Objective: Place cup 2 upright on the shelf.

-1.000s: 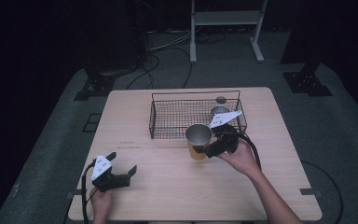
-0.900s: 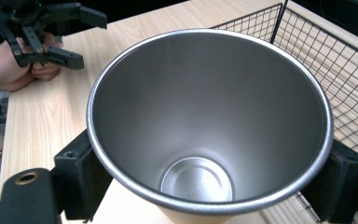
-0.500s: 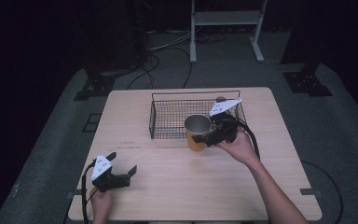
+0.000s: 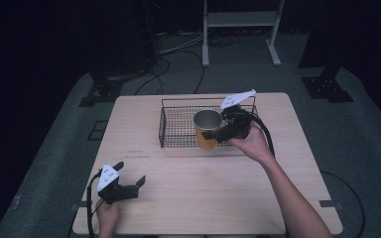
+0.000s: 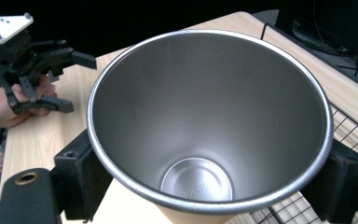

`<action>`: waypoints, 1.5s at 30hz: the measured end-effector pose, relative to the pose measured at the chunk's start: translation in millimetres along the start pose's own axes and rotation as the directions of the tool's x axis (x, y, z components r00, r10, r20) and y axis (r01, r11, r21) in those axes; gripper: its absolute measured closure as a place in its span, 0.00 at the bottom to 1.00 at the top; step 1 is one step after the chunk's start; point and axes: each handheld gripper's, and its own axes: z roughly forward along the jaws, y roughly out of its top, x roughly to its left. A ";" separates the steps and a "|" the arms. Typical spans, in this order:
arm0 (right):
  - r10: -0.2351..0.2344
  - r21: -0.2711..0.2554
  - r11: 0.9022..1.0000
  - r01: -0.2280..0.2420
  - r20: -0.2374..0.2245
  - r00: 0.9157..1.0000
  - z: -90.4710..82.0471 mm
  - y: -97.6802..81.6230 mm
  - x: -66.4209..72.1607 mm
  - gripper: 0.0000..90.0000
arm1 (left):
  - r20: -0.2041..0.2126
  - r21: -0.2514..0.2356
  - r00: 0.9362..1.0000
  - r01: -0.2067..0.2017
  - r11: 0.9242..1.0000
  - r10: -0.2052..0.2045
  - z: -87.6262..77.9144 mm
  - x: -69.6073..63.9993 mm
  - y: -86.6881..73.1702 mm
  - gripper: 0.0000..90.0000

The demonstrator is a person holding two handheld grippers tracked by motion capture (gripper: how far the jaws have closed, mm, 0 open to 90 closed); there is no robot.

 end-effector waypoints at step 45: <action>0.036 0.018 0.999 -0.037 0.066 0.997 14.9 48.7 -50.6 0.16 | 0.001 -0.003 1.000 0.001 1.000 -0.001 -0.1 0.1 0.0 0.00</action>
